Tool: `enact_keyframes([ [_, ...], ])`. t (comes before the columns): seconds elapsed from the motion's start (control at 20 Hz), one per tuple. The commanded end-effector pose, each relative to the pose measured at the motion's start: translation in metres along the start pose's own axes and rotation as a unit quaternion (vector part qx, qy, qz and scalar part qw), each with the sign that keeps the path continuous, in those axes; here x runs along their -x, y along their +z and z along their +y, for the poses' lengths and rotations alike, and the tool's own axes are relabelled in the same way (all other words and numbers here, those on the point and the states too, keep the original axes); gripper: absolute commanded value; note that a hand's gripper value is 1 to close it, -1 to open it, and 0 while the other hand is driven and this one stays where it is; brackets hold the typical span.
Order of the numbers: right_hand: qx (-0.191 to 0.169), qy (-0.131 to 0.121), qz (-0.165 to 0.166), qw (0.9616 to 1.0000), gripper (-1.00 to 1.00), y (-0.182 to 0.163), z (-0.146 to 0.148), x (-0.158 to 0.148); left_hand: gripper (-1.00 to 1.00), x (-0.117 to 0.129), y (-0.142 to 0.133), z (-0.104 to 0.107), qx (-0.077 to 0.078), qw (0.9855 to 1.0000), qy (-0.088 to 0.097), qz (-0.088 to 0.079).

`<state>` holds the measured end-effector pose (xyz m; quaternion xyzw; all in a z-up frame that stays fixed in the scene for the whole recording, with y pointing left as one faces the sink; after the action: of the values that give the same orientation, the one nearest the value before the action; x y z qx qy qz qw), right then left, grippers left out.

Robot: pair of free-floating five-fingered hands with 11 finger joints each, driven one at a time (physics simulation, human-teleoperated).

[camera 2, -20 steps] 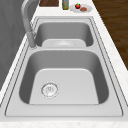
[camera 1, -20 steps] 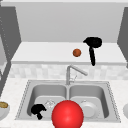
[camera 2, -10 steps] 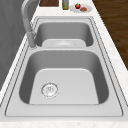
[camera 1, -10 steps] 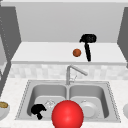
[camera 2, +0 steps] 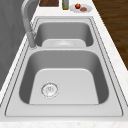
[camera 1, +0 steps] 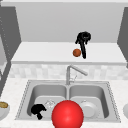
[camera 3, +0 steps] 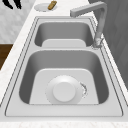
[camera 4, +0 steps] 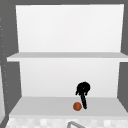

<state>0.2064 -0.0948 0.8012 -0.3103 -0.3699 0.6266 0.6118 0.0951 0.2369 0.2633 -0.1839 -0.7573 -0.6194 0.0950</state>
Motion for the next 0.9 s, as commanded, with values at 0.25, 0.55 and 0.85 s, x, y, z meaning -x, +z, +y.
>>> enact_keyframes([
  [0.25, -0.017, 0.004, 0.0, 0.9998, -1.0, -0.061, -0.009, -0.01, 0.0, 0.0, 0.0, 0.0, 0.0, 1.0, 0.0, 0.0],
  [0.55, -0.06, 0.005, -0.002, 0.9982, -1.0, -0.086, -0.011, -0.009, 0.0, 0.0, 0.0, 0.0, 0.0, 1.0, 0.0, 0.0],
  [0.85, -0.138, 0.003, 0.002, 0.9904, -1.0, -0.109, -0.019, -0.013, 0.0, 0.0, 0.0, 0.0, 0.0, 1.0, 0.0, 0.0],
])
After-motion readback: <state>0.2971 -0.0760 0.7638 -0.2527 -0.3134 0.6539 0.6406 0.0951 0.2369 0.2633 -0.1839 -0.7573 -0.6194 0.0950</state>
